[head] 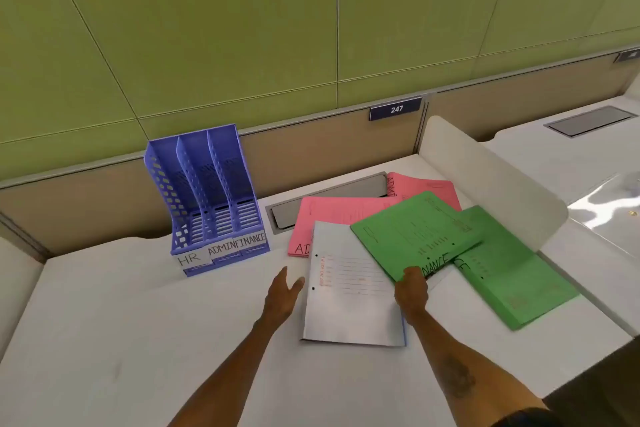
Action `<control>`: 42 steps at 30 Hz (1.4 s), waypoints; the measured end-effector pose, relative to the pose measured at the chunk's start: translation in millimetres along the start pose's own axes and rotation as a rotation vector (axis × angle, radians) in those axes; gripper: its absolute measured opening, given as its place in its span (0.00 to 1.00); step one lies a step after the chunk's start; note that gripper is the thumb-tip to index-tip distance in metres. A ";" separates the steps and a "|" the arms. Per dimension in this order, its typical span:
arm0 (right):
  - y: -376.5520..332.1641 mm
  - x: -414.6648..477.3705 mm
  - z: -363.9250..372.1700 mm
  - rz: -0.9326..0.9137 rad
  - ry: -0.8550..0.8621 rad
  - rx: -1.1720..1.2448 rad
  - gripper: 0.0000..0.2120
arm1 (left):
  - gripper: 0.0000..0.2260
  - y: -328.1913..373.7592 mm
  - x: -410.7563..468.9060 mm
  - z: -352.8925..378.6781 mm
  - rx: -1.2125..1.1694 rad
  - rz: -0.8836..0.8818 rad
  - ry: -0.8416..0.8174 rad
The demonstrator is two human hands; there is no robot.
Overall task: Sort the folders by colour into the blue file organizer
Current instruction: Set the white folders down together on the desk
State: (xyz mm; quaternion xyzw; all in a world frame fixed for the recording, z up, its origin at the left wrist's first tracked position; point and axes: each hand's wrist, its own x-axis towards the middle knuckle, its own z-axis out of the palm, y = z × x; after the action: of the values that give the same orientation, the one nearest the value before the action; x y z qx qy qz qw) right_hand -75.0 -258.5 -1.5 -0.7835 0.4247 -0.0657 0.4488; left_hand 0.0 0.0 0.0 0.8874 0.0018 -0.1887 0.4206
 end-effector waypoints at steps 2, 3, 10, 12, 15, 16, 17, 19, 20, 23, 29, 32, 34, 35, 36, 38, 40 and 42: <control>0.6 -0.2 -1.5 0.076 0.059 0.001 0.15 | 0.31 -1.9 -0.3 6.7 -0.025 -0.046 -0.022; 2.5 -0.1 0.1 0.098 0.077 0.004 0.12 | 0.31 -3.0 -2.8 9.8 -0.032 -0.073 -0.052; 5.5 -3.6 18.7 0.241 0.078 -0.026 0.16 | 0.30 -6.0 -3.0 26.5 -0.057 -0.147 -0.167; 4.9 -6.3 23.4 0.261 0.065 -0.040 0.18 | 0.29 -4.5 -2.6 27.4 -0.079 -0.157 -0.178; 7.2 -9.5 29.9 0.275 0.082 -0.057 0.19 | 0.29 -6.1 -2.4 27.5 -0.112 -0.172 -0.160; 7.8 -11.2 31.6 0.279 0.088 -0.064 0.19 | 0.28 -7.3 -2.4 27.5 -0.110 -0.169 -0.149; 10.0 -11.6 34.1 0.282 0.091 -0.070 0.18 | 0.28 -8.8 -2.7 27.7 -0.100 -0.166 -0.135; 10.6 -13.9 38.8 0.293 0.087 -0.088 0.18 | 0.27 -10.7 -3.5 27.8 -0.080 -0.154 -0.126; 9.6 -15.0 40.7 0.301 0.081 -0.101 0.19 | 0.25 -12.8 -2.3 28.4 -0.081 -0.137 -0.122; 3.7 -18.0 47.1 0.327 0.059 -0.109 0.22 | 0.13 -28.4 11.2 32.5 -0.063 -0.100 -0.055; -9.8 -39.6 65.0 0.316 0.000 -0.092 0.23 | 0.14 -7.3 -16.8 4.7 -0.148 -0.082 0.018; -10.4 -51.3 78.1 0.277 0.007 -0.022 0.21 | 0.17 -13.6 -20.2 -15.4 -0.196 -0.015 0.048; -13.2 -57.7 87.3 0.248 0.017 0.120 0.20 | 0.18 -24.0 -20.7 -31.7 -0.243 0.026 0.048; -16.3 -61.4 92.0 0.243 0.017 0.184 0.18 | 0.17 -28.5 -23.0 -41.4 -0.277 0.041 0.045; -21.1 -66.7 96.1 0.244 0.010 0.238 0.17 | 0.15 -33.5 -25.9 -51.3 -0.311 0.056 0.049; -30.3 -78.5 106.8 0.243 -0.016 0.339 0.15 | 0.12 -43.8 -34.0 -72.1 -0.374 0.082 0.092; -43.0 -92.4 117.2 0.205 -0.042 0.424 0.15 | 0.11 -56.6 -42.6 -92.9 -0.433 0.102 0.140; -56.5 -106.1 129.5 0.127 -0.081 0.463 0.15 | 0.11 -67.7 -55.2 -112.5 -0.474 0.117 0.196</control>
State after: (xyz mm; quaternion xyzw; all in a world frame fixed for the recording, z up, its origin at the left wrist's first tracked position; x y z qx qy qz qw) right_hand -45.0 -84.4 -5.3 -0.6333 0.4286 -0.1016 0.6363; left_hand -24.7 136.4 32.8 0.7768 0.0355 -0.0715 0.6246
